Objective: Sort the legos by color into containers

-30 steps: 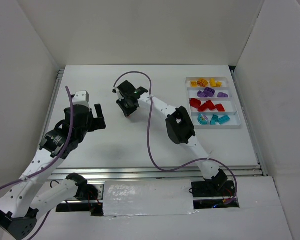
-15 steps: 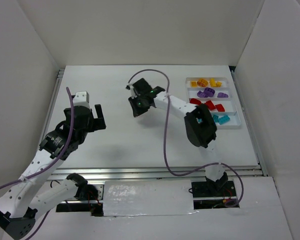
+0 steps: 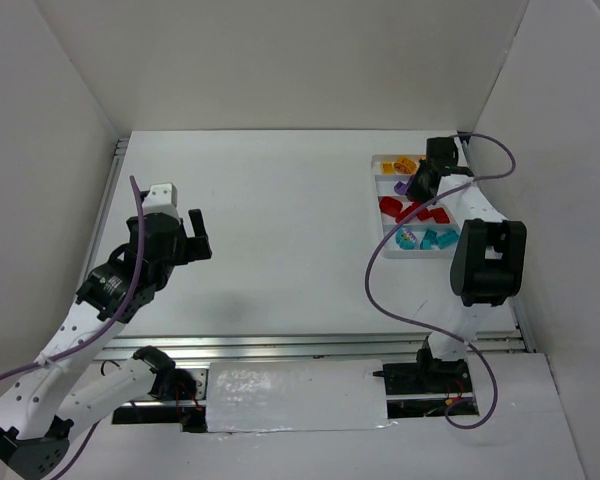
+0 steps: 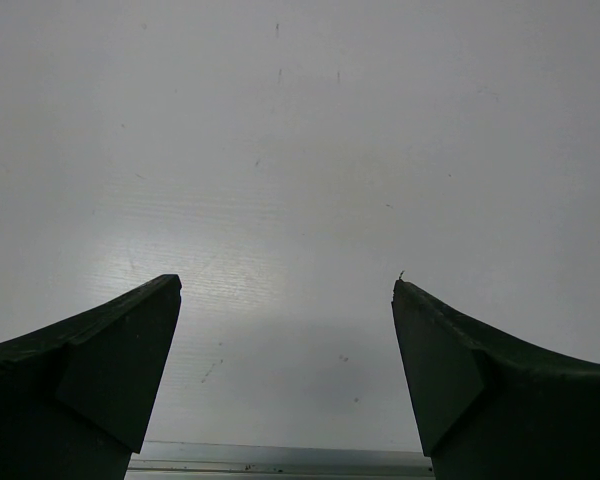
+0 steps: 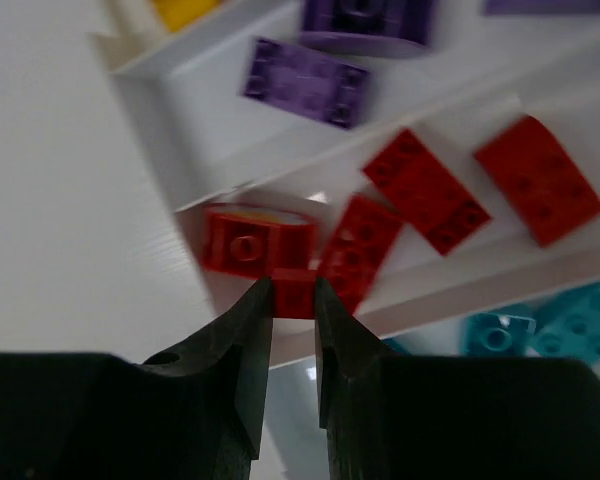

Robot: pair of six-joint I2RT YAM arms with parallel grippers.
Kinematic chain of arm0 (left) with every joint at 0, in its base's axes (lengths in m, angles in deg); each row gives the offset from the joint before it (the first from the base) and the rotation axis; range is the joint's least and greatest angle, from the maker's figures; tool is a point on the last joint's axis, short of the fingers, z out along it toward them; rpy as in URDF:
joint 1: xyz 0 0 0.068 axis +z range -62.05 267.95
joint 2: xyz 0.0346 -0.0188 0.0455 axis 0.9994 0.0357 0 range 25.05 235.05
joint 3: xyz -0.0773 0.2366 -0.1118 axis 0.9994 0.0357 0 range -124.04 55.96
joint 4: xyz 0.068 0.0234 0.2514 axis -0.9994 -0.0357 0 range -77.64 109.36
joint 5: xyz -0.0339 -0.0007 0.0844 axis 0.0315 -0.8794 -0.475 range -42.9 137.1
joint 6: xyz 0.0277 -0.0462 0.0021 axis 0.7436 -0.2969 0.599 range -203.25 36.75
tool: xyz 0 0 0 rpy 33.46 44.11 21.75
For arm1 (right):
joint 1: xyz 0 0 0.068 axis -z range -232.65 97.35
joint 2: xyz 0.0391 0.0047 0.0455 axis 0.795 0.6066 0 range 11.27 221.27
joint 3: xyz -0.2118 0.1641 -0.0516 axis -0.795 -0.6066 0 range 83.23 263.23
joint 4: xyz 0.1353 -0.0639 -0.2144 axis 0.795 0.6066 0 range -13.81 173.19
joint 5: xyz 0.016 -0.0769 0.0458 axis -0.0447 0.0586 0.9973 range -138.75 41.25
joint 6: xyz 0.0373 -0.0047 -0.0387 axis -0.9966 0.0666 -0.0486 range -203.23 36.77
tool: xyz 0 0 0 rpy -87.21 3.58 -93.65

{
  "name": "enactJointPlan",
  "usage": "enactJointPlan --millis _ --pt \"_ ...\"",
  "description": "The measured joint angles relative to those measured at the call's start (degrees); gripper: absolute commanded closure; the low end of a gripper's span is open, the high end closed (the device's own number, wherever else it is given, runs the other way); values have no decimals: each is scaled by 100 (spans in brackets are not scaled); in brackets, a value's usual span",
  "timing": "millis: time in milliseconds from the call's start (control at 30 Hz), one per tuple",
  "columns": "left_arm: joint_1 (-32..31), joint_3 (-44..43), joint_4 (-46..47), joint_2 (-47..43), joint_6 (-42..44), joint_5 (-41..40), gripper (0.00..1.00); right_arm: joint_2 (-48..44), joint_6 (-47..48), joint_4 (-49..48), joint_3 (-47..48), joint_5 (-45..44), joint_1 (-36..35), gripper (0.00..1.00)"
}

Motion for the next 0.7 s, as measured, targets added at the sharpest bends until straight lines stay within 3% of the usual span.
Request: enactJointPlan --millis 167,700 --pt "2 0 0 11 0 2 0 234 -470 72 -146 -498 505 92" --pt "15 0 9 186 122 96 0 813 -750 76 269 -925 577 74"
